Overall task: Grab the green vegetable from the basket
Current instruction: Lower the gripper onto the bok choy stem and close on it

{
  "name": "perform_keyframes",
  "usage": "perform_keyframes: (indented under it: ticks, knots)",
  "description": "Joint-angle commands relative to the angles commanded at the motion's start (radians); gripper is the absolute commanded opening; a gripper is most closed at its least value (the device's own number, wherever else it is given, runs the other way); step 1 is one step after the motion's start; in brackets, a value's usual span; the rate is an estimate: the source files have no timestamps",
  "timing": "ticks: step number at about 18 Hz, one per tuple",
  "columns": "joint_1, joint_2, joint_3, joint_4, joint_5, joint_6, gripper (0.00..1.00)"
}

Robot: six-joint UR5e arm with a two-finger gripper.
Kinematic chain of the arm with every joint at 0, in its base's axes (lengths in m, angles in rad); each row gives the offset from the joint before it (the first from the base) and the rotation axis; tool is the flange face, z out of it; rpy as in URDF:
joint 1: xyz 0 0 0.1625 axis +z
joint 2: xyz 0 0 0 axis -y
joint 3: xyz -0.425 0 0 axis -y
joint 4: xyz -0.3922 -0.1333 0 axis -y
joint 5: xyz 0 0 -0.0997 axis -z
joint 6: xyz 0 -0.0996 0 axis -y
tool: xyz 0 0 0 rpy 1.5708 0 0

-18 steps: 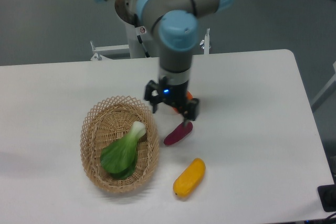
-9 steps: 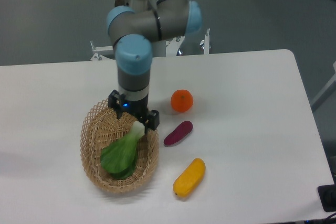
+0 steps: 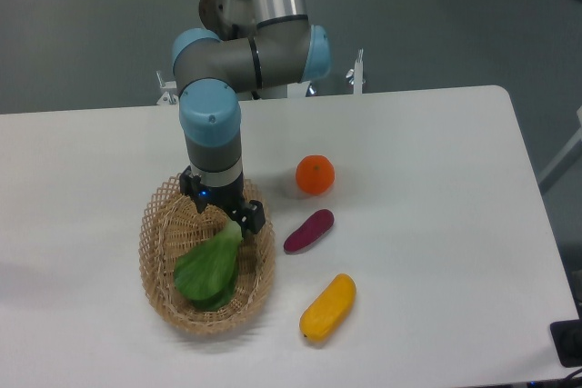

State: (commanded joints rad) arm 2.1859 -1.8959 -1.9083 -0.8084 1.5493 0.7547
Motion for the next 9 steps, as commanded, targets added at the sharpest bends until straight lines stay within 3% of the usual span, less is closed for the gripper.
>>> perform_keyframes:
  ticks: [9]
  knots:
    - [-0.002, -0.029, -0.002, 0.000, 0.023, 0.000, 1.00]
